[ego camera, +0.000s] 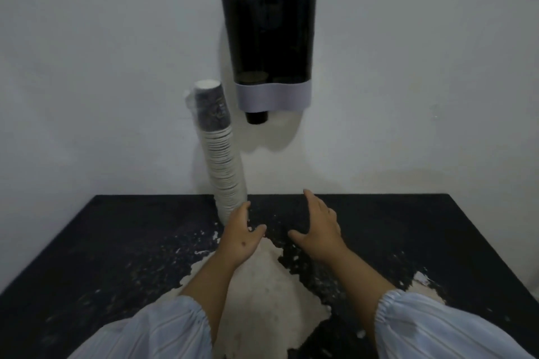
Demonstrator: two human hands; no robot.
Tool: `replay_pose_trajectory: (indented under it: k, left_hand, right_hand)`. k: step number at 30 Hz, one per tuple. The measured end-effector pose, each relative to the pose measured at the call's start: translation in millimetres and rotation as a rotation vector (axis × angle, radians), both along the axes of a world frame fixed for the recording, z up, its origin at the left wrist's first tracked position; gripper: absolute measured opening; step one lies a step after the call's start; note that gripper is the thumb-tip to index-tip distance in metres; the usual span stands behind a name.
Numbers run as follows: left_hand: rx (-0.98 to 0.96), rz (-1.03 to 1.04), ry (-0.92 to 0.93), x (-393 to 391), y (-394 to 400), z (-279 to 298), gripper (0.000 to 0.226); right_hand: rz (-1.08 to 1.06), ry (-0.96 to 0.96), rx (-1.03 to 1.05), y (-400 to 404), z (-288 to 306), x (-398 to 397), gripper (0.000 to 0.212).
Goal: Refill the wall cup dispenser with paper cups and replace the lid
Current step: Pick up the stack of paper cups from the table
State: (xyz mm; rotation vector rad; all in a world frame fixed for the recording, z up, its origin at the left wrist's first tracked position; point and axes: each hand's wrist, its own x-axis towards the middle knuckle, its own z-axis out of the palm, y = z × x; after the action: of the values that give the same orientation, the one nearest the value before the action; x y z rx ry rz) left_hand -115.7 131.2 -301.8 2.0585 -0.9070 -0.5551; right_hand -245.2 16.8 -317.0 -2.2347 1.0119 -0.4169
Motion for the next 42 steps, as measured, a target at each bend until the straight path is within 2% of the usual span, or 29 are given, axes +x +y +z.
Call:
replay_pose_trajectory:
  k: [11,16,20,25,30,42]
  left_hand:
    - [-0.202,0.025,-0.121,92.5,1.6,32.3,0.073]
    - [-0.295,-0.034,-0.093,121.9,-9.3,37.1,0.081]
    - [-0.35,-0.118,-0.04,140.0,-21.3,32.6,0.087]
    - [-0.372,-0.234,0.069,152.2,-28.4,22.8,0.098]
    - [-0.273,-0.184,0.059,159.2,-33.1,16.3,0.11]
    - [-0.245,-0.143,0.097,133.6,-7.5,20.8,0.105]
  right_hand:
    - [0.157,-0.208,-0.005,7.3,44.3,117.3,0.094]
    - [0.221,-0.374,0.01,5.0,61.4,151.7,0.071]
    - [0.212,-0.454,0.068,-2.0,56.9,175.8,0.07]
    - [0.22,-0.501,0.193,-6.3,43.0,190.1,0.074]
    - [0.258,-0.543,0.238,-2.2,39.6,196.7,0.068]
    - [0.309,-0.583,0.32,16.6,47.7,164.8,0.06]
